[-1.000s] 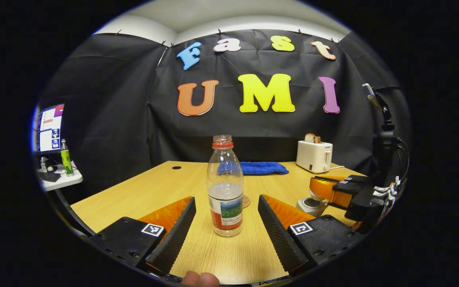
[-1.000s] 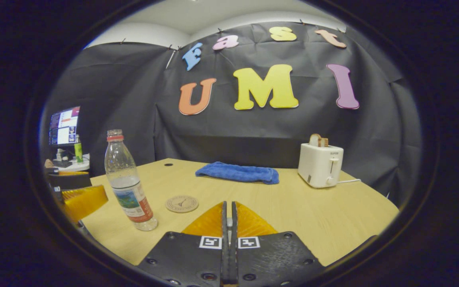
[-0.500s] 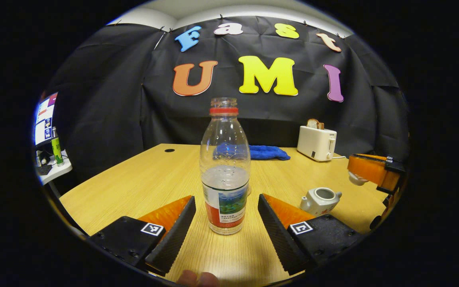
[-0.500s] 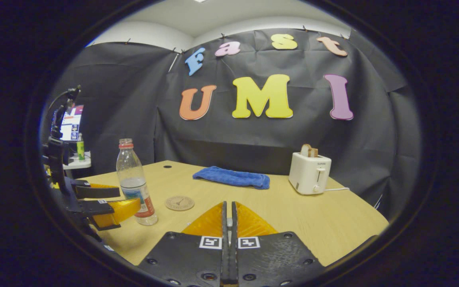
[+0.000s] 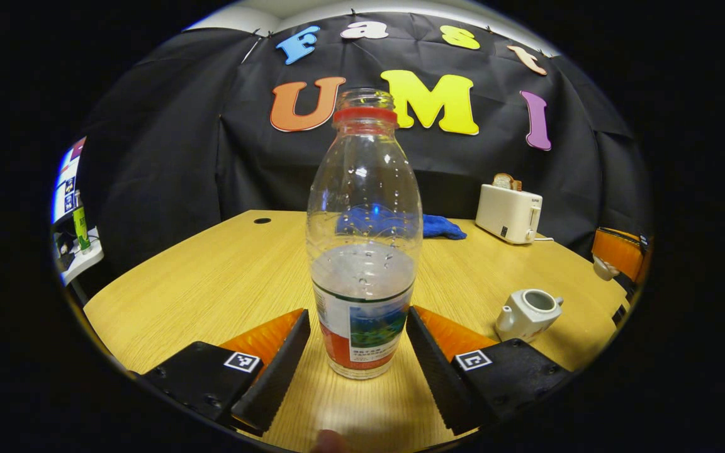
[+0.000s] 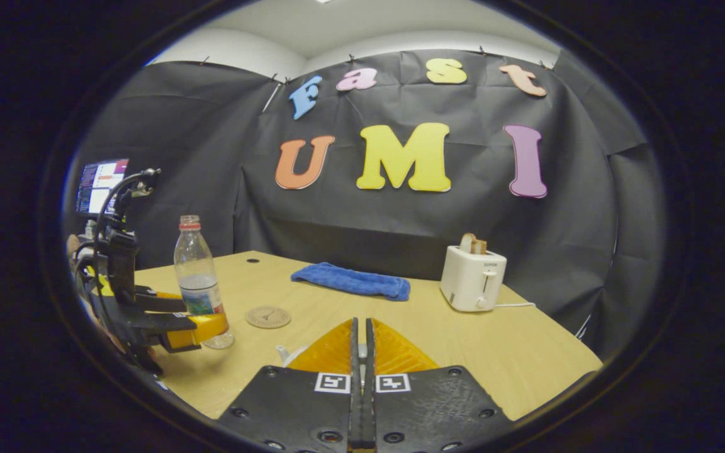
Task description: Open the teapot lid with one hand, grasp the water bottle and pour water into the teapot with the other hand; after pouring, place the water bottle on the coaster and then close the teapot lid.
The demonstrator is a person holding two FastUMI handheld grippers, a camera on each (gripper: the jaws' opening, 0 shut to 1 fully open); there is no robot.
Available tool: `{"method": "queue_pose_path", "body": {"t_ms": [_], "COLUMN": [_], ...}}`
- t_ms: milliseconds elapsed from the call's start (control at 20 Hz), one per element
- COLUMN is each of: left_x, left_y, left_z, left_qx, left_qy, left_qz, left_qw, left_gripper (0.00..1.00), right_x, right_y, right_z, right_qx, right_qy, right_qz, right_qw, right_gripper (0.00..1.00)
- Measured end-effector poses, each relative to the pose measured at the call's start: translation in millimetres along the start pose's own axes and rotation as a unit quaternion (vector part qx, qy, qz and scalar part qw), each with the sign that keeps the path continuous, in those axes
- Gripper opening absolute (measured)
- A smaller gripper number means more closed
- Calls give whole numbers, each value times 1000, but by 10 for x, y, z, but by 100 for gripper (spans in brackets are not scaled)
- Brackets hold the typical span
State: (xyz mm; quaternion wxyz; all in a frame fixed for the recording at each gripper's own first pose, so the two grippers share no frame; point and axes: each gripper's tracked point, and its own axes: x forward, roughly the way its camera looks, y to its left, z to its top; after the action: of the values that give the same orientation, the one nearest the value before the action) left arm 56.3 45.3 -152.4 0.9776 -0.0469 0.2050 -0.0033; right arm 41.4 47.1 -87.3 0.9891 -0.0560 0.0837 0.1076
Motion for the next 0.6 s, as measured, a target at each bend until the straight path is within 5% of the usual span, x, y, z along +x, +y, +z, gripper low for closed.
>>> {"method": "queue_pose_path", "body": {"t_ms": [150, 350, 600], "left_x": [-16, -69, -128], "left_y": [9, 40, 149], "left_z": [95, 242, 340], "left_qx": [25, 122, 290], "left_qy": [-4, 1, 22], "left_qz": [2, 10, 38], "left_qw": [1000, 992, 956], "left_gripper": [82, 78, 76], "right_x": [-28, -56, -135], "right_y": [-55, -147, -349], "right_z": [-9, -6, 15], "right_qx": [5, 11, 21], "right_qy": [1, 1, -4], "right_qz": [-1, -1, -10], "right_qw": [1000, 1000, 1000], "right_gripper": [0, 0, 0]}}
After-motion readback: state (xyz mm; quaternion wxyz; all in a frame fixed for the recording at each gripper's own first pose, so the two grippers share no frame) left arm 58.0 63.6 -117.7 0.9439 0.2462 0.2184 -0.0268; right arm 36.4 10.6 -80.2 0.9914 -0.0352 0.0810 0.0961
